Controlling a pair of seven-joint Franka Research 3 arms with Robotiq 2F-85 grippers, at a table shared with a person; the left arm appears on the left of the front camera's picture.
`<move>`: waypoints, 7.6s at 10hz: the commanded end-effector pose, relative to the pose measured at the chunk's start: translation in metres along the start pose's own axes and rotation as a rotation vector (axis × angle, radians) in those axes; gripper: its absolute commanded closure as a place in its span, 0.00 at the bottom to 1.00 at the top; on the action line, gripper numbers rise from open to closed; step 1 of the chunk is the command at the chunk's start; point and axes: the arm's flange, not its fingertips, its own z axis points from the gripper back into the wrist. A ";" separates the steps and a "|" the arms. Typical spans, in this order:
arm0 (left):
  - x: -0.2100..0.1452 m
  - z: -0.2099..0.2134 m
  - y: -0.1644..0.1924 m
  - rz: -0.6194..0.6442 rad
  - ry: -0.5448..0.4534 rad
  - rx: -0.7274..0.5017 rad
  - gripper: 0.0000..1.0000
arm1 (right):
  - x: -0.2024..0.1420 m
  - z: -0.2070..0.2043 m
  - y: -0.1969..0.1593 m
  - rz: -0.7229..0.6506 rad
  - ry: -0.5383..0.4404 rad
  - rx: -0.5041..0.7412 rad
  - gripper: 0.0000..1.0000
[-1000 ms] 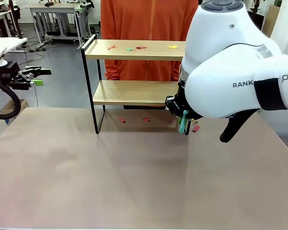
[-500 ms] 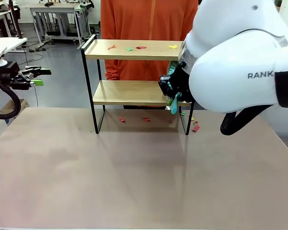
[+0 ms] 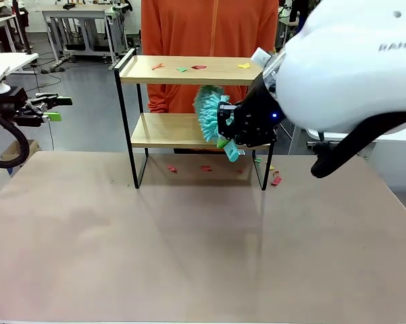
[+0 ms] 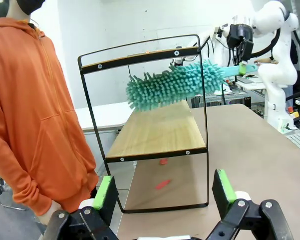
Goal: Clean the shelf.
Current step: Clean the specific section of the Shelf indicated by the human with the Duster.
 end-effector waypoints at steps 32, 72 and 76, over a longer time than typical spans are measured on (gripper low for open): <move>0.002 -0.001 -0.003 -0.011 0.018 -0.007 0.00 | -0.082 0.127 -0.175 0.568 0.708 0.023 0.87; 0.002 -0.001 -0.003 -0.011 0.018 -0.007 0.00 | -0.063 -0.134 0.066 0.166 0.231 -0.285 0.87; 0.002 -0.001 -0.003 -0.011 0.018 -0.007 0.00 | -0.055 -0.179 0.105 0.167 0.123 -0.341 0.87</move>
